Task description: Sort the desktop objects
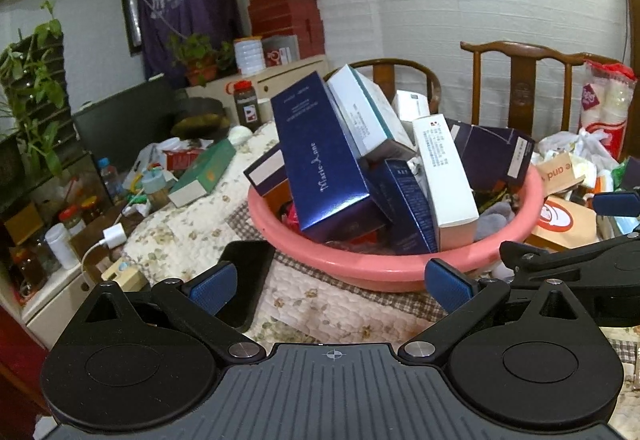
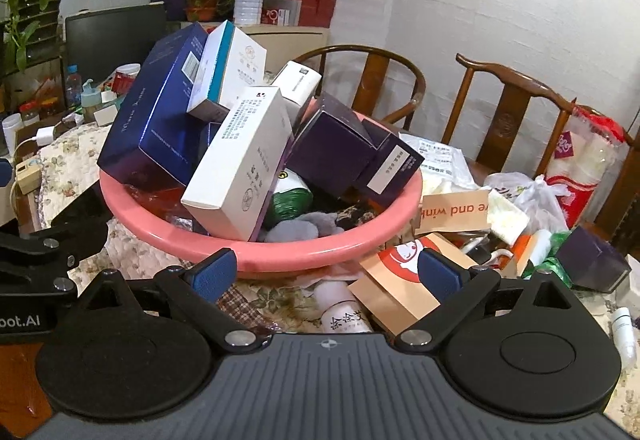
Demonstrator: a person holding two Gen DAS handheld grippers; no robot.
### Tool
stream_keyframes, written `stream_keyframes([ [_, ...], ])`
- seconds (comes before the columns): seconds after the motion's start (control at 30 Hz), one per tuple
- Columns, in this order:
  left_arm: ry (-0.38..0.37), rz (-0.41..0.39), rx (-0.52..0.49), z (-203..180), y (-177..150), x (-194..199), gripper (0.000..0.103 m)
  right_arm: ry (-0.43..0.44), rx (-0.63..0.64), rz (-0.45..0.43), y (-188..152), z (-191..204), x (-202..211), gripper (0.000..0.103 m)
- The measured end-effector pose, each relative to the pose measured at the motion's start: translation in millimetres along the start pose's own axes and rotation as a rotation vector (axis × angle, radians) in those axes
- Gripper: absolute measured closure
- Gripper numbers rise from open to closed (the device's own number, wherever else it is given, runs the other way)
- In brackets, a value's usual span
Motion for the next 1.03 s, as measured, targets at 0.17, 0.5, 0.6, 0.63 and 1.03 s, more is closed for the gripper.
stream_keyframes([
  [0.17, -0.003, 0.001, 0.001, -1.7, 2.0, -2.0, 0.0, -0.007, -0.008, -0.004, 0.3, -3.1, -0.5, 0.005],
  [0.5, 0.036, 0.014, 0.021, -1.0, 1.1, -6.8, 0.0, -0.012, -0.007, -0.006, -0.9, -4.6, -2.4, 0.005],
  [0.6, 0.071, 0.01, 0.002, -1.3, 1.4, -6.6, 0.0, -0.013, 0.01, -0.011, -1.8, -2.9, -3.4, 0.005],
  [0.63, 0.07, 0.013, 0.004, -1.3, 1.1, -6.9, 0.0, -0.017, 0.015, -0.011, -2.1, -2.1, -3.8, 0.005],
  [1.03, 0.058, -0.008, 0.024, 1.8, 1.2, -7.2, 0.0, -0.029, 0.04, -0.019, -2.9, 1.6, -3.2, 0.005],
])
Point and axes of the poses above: each gripper's, at about its wrist camera, not at the fingertips, and x roughly against the way its jaws point, z to its left, y to its top, the point moved 6 cm from there along -x, roughly the way its jaws point, and after that the axes turned 7 degrees about -x, right-handed, at the moved point
